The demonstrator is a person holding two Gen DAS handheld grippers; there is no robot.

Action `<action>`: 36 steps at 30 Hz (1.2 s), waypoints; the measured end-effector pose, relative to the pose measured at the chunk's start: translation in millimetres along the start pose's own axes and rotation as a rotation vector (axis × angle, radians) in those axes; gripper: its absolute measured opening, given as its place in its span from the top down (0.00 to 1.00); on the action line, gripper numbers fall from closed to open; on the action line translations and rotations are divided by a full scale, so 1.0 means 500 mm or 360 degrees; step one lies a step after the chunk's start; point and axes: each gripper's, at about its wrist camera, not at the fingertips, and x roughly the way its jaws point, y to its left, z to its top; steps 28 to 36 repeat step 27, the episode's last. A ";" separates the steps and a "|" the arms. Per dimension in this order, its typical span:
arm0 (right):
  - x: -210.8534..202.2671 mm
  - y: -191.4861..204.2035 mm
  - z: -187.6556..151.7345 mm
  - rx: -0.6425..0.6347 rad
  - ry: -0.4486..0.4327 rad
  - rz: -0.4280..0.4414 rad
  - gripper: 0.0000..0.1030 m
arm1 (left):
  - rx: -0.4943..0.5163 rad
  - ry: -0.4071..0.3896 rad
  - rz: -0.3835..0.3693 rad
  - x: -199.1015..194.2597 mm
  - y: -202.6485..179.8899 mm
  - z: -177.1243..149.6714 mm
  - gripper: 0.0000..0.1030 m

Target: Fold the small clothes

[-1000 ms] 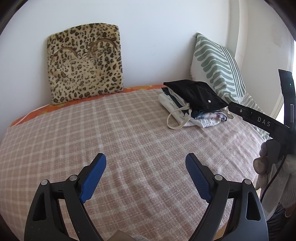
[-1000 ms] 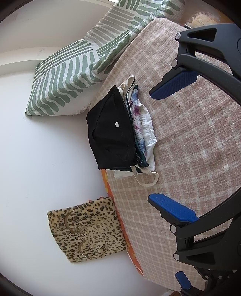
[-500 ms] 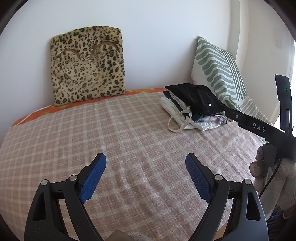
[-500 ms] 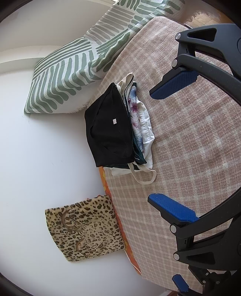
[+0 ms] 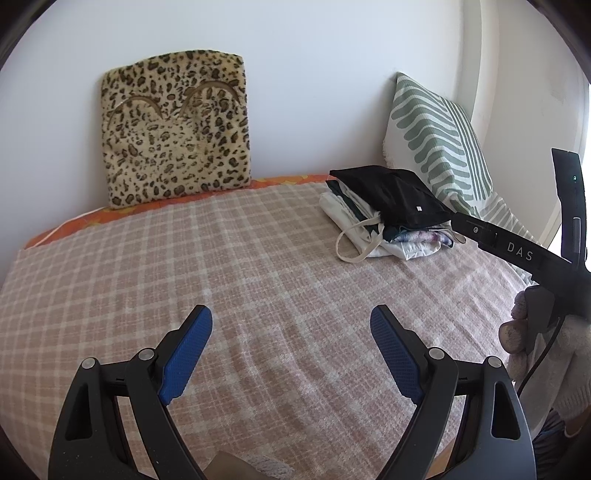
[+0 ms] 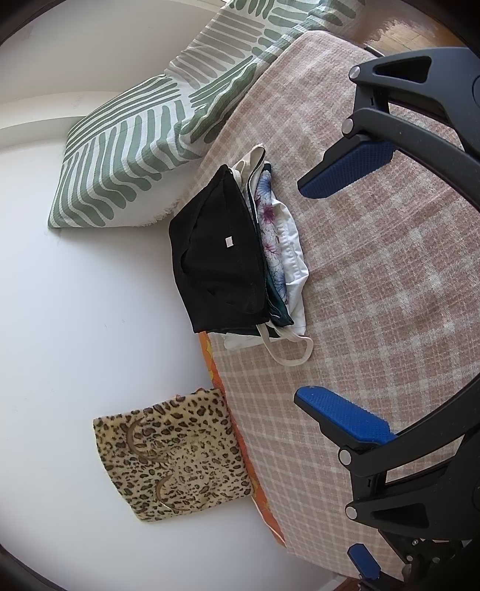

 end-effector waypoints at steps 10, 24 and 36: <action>-0.001 0.000 -0.001 0.0035 0.0022 0.0003 0.00 | 0.0005 -0.0003 0.0002 -0.001 -0.003 0.000 0.15; -0.001 0.005 -0.003 0.0050 0.0028 0.0005 0.00 | 0.0035 -0.0028 0.0021 -0.015 0.000 0.001 0.15; -0.001 0.003 -0.003 0.0044 0.0026 0.0005 0.00 | 0.0027 -0.0028 0.0019 -0.017 0.005 0.003 0.15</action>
